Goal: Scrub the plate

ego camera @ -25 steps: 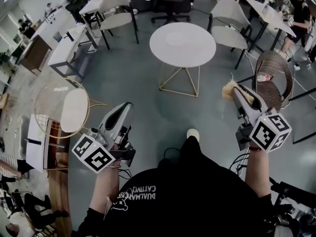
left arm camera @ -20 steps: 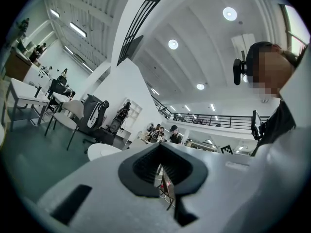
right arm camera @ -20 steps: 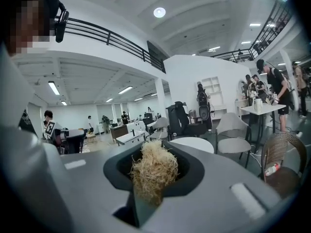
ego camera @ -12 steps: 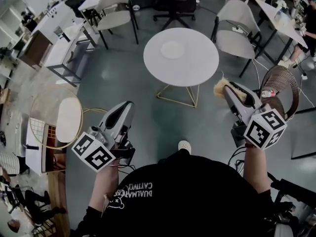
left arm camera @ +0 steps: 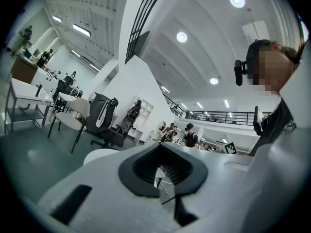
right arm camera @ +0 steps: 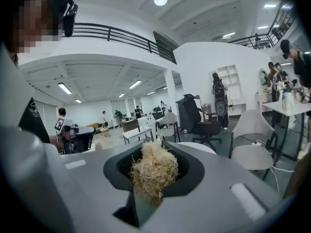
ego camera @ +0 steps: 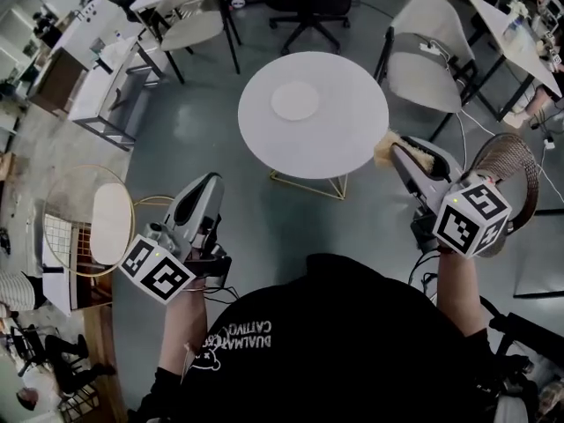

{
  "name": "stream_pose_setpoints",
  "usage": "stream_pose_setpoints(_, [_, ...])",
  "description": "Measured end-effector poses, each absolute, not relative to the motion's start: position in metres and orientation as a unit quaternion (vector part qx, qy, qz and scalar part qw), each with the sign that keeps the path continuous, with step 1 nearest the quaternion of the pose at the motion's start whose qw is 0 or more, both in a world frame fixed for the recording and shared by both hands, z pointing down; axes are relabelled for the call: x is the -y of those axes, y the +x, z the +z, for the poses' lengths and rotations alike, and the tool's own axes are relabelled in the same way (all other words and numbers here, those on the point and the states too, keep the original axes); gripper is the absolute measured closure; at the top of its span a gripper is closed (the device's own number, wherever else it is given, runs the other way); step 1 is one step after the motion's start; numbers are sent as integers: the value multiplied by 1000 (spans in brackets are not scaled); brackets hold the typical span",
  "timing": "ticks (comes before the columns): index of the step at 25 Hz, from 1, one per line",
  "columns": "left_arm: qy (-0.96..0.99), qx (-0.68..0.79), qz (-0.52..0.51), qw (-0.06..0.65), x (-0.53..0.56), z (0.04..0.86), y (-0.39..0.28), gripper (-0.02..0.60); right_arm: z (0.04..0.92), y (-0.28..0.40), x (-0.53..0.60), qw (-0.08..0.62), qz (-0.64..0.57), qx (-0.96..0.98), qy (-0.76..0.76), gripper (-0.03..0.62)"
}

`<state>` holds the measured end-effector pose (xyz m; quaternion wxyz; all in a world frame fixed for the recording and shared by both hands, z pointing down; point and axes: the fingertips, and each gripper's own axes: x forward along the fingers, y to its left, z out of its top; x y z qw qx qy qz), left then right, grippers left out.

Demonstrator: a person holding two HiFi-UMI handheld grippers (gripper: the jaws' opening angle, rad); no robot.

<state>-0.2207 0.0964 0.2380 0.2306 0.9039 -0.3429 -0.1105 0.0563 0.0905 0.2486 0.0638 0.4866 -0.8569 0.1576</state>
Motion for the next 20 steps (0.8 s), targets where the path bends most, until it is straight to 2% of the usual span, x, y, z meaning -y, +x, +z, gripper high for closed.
stream_pose_setpoints(8, [897,357,-109,236,-73,243,-215,580,262,54,-49,62,168,863,472,505])
stream_pose_setpoints(12, [893,366,-107,237,-55,252,-218,580,269,49,-28,40,176,860,476,505])
stream_pose_setpoints(20, [898,337,-76,272,33,285,-196,580,301,58,40,47,208,850,482,505])
